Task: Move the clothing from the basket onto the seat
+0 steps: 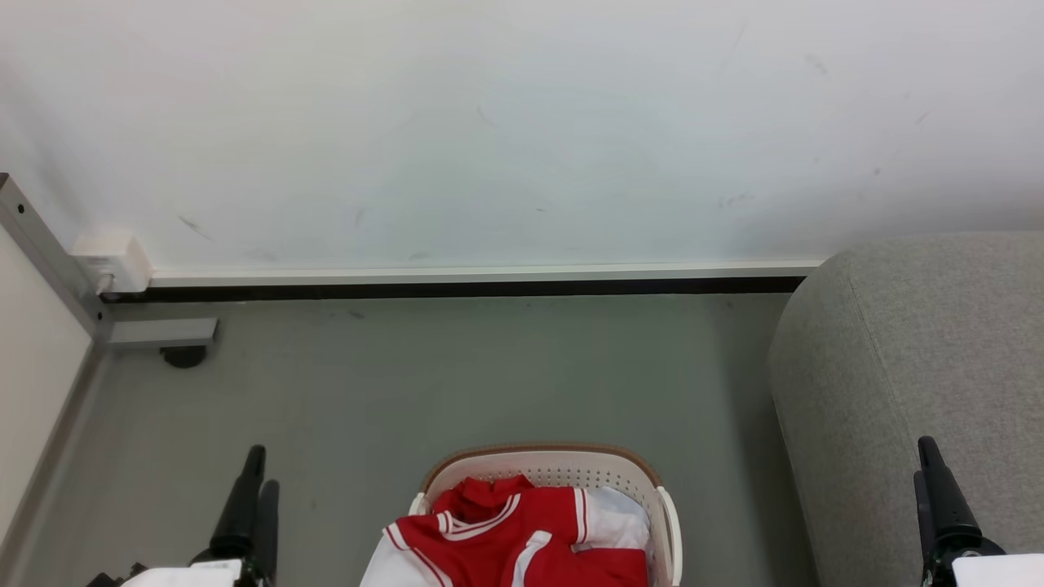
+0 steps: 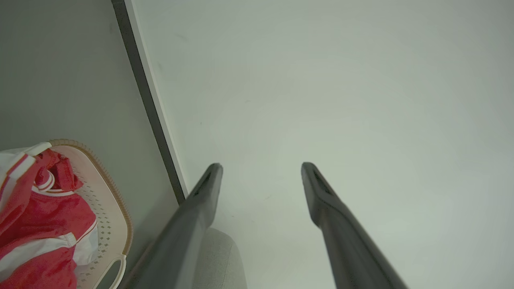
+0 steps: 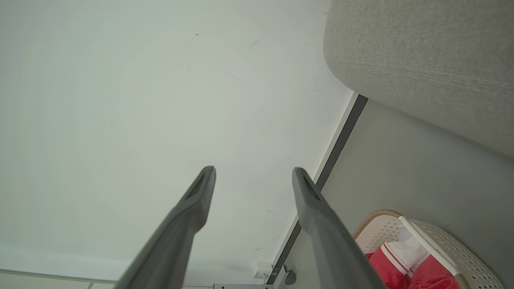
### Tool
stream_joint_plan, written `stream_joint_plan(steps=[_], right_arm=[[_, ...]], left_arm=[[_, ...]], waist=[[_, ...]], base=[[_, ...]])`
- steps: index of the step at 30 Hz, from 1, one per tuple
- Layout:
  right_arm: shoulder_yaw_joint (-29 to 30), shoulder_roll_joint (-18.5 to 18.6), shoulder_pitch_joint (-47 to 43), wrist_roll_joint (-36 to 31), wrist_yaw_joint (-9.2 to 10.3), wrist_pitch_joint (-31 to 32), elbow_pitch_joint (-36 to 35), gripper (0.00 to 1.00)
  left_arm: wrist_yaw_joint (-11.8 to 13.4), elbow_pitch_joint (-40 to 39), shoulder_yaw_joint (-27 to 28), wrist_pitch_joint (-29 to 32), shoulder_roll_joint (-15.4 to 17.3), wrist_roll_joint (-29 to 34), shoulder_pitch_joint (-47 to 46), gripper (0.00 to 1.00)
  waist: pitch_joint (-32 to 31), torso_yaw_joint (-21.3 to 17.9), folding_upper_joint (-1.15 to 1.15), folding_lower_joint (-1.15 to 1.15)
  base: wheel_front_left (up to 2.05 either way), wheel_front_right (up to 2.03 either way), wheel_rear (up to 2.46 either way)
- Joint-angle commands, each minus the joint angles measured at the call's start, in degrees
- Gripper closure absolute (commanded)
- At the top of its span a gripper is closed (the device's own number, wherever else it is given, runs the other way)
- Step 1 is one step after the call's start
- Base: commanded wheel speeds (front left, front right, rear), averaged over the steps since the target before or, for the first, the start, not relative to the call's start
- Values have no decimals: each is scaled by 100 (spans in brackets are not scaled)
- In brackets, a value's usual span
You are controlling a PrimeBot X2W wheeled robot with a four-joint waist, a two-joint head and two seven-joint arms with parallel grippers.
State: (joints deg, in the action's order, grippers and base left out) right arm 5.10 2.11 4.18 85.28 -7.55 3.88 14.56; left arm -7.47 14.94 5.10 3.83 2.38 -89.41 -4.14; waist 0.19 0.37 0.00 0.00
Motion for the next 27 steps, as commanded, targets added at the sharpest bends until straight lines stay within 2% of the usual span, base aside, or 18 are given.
stream_joint_plan(steps=[1, 8, 12, 27], right_arm=[[-23, 54, 38, -391, 1, -88, -181, 0], [-163, 59, -31, -1526, 2, -269, -345, 0], [-227, 62, -83, -1952, 2, -368, -355, 0], [-393, 71, -206, -3119, 4, -698, -390, 0]], left_arm=[[-5, -113, -10, -84, 41, 313, -33, 0], [-5, -207, -58, -266, 43, 1315, 57, 0], [-5, -285, -104, -366, 44, 1869, 124, 0], [-5, -462, -282, -695, 49, 3048, 311, 0]], waist=[[1, 9, 0, 0], [4, 37, 0, 0], [1, 55, 0, 0], [-12, 91, 0, 0]], base=[[0, 0, 0], [0, 0, 0], [0, 0, 0], [0, 0, 0]])
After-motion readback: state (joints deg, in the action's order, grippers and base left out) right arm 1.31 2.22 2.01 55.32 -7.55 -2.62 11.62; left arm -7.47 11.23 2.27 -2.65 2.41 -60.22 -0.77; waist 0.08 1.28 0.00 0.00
